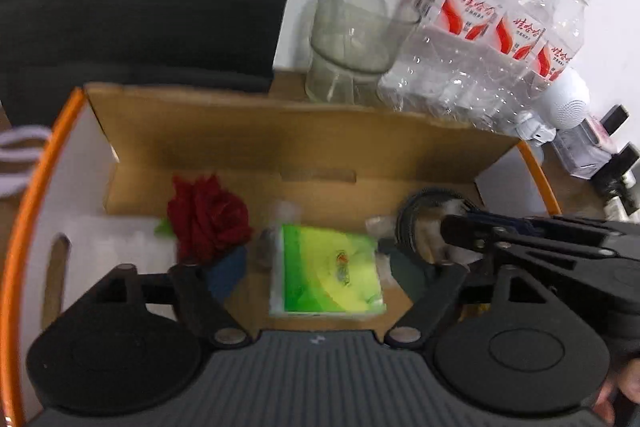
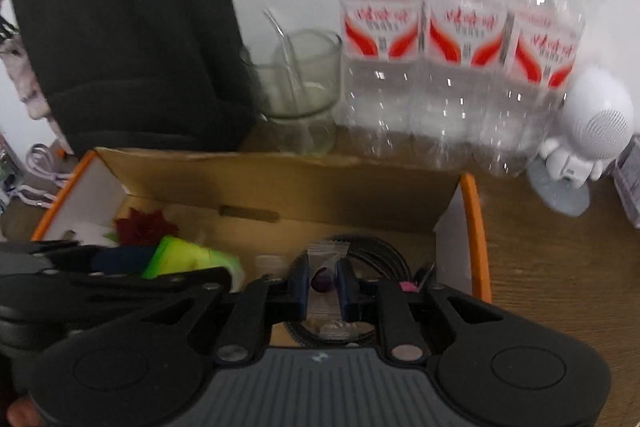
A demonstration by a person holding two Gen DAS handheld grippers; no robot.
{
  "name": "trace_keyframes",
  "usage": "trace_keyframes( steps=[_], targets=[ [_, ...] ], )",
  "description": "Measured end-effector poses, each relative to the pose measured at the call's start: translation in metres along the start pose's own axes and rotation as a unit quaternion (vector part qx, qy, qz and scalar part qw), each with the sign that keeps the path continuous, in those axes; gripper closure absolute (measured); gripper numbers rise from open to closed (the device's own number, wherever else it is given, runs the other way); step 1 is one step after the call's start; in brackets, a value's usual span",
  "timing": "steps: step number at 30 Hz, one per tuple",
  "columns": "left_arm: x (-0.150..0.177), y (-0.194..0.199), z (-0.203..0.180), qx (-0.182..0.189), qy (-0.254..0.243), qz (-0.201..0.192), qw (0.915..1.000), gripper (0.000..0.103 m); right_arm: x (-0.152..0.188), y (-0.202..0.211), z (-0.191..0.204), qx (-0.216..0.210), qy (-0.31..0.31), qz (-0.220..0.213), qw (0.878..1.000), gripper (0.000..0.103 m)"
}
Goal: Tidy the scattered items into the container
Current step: 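Carry the tissue pack and packet into the cardboard box and release both, then raise both tools out of the box and move back over the desk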
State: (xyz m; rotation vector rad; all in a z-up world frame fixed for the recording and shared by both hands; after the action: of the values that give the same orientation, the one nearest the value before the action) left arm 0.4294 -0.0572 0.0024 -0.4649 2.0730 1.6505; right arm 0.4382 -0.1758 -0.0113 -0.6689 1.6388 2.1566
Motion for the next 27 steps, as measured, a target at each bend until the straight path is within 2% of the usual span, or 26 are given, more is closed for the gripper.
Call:
trace_keyframes(
  steps=[1, 2, 7, 10, 12, 13, 16, 18, 20, 21, 23, 24, 25, 27],
  targets=[
    [0.001, 0.0, 0.003, 0.004, 0.007, 0.0, 1.0, 0.018, 0.001, -0.003, -0.004, -0.006, -0.012, 0.006, 1.0, 0.081],
    [0.001, 0.0, 0.005, 0.006, 0.015, -0.003, 0.9999, 0.013, 0.003, -0.006, -0.008, -0.008, -0.023, 0.013, 1.0, 0.069],
    [0.002, 0.007, 0.013, 0.018, 0.03, -0.026, 0.9991, 0.007, 0.011, -0.006, -0.009, -0.025, -0.037, 0.014, 0.999, 0.06],
    [0.009, 0.023, 0.013, 0.001, -0.004, -0.047, 0.9989, 0.005, 0.018, -0.001, -0.007, -0.026, -0.04, 0.013, 0.999, 0.051],
    [0.01, 0.038, 0.012, 0.006, -0.016, -0.058, 0.9982, 0.005, 0.019, 0.006, -0.004, -0.023, -0.038, 0.008, 0.999, 0.038],
    [0.01, 0.049, 0.012, 0.005, -0.015, -0.065, 0.9978, 0.005, 0.018, 0.011, -0.003, -0.023, -0.035, -0.001, 0.999, 0.037],
    [0.005, 0.084, 0.014, -0.02, -0.017, -0.078, 0.9966, 0.004, 0.01, 0.035, 0.003, -0.022, -0.033, -0.014, 0.999, 0.035],
    [0.003, 0.103, 0.013, -0.048, -0.019, -0.075, 0.9958, 0.003, 0.004, 0.056, 0.009, -0.017, -0.028, -0.023, 0.999, 0.023],
    [0.005, 0.121, 0.011, -0.074, -0.025, -0.072, 0.9943, 0.002, 0.001, 0.078, 0.014, -0.005, -0.019, -0.03, 0.999, 0.016],
    [0.009, 0.129, 0.01, -0.084, -0.029, -0.076, 0.9931, 0.002, 0.002, 0.089, 0.017, 0.001, -0.015, -0.033, 0.999, 0.016],
    [0.021, 0.149, 0.007, -0.114, -0.04, -0.108, 0.9868, 0.001, 0.008, 0.11, 0.021, 0.014, -0.008, -0.043, 0.999, 0.016],
    [0.03, 0.161, 0.004, -0.13, -0.05, -0.141, 0.9802, 0.001, 0.013, 0.12, 0.022, 0.02, -0.004, -0.054, 0.998, 0.016],
    [0.041, 0.174, 0.001, -0.146, -0.065, -0.186, 0.9696, 0.0, 0.02, 0.132, 0.024, 0.022, 0.0, -0.076, 0.997, 0.016],
    [0.068, 0.197, -0.007, -0.164, -0.092, -0.274, 0.943, 0.0, 0.04, 0.161, 0.027, 0.009, 0.017, -0.157, 0.987, 0.015]
  ],
)
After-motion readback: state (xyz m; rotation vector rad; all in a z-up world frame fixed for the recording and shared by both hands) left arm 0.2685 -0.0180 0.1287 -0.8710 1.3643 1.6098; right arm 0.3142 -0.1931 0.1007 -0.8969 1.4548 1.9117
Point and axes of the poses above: each gripper's, at about its wrist camera, not at the fingertips, and y roughly against the way its jaws point, z to its left, x to its underside, the point moved 5 cm from there along -y, roughly the way its jaws point, and after that the axes turned 8 degrees about -y, right-handed, at the moved point
